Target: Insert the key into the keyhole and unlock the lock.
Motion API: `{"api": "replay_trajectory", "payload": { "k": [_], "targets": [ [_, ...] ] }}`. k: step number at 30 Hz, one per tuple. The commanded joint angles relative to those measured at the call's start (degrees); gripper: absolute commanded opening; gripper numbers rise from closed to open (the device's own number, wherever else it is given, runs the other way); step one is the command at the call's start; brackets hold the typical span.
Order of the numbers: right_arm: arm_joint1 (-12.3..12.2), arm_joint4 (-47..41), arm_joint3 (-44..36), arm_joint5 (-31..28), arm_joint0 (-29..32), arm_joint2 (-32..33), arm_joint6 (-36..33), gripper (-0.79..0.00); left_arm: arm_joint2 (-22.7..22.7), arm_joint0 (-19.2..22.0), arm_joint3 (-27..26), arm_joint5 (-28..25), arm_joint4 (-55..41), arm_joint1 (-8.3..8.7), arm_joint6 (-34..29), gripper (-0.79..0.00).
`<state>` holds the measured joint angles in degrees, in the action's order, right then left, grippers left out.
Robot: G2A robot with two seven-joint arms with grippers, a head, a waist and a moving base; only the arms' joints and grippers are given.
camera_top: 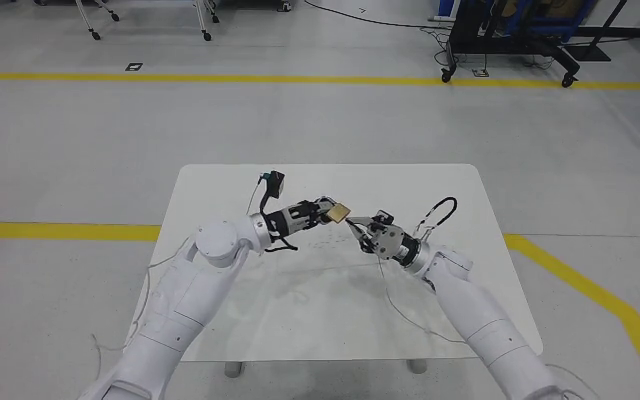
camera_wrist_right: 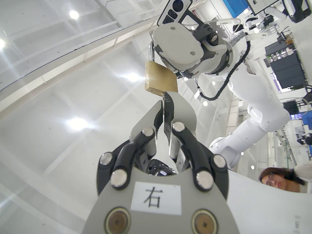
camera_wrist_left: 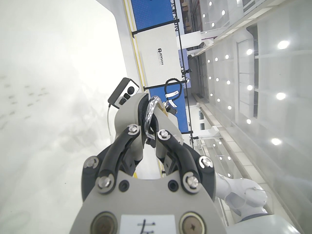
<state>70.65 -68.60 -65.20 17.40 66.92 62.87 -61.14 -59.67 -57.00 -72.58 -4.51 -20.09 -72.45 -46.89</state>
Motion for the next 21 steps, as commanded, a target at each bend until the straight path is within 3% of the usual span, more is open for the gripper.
{"api": "replay_trajectory", "payload": {
  "k": [1,4,10,11,12,13,14,21],
  "targets": [
    [-0.12,1.98,-0.54,-1.78,0.1,0.25,0.67,-0.683,-0.68,0.47,1.25,1.25,-3.95,-0.09,-1.87,-0.785],
    [-0.51,5.98,-2.29,-5.01,0.92,0.89,1.46,-0.523,-1.17,1.16,2.69,2.54,-6.14,-0.16,-2.89,-0.785],
    [-1.53,13.13,-7.65,-12.07,4.27,3.89,5.46,-0.453,-0.57,2.28,4.13,4.61,-6.36,-0.36,-3.33,-0.785],
    [-1.71,14.47,-8.84,-13.71,5.08,4.59,6.69,-0.413,-0.36,2.44,4.28,4.85,-6.14,-0.4,-3.37,-0.785],
    [-1.88,15.94,-10.06,-15.41,6.04,5.26,8.18,-0.326,-0.17,2.64,4.45,5.25,-5.84,-0.43,-3.32,-0.785],
    [-2.07,17.25,-11.44,-17.58,7.01,6.23,9.84,-0.074,0.08,2.85,4.6,5.68,-5.51,-0.46,-3.45,-0.785],
    [-2.22,18.14,-12.78,-19.65,8.2,7.2,11.31,0.0,0.24,3.08,4.79,5.99,-5.19,-0.49,-3.43,-0.785],
    [-2.47,18.79,-14.34,-21.88,9.91,8.79,12.98,0.0,2.84,4.62,5.19,8.4,1.0,-0.68,-2.15,-0.785]
  ]
}}
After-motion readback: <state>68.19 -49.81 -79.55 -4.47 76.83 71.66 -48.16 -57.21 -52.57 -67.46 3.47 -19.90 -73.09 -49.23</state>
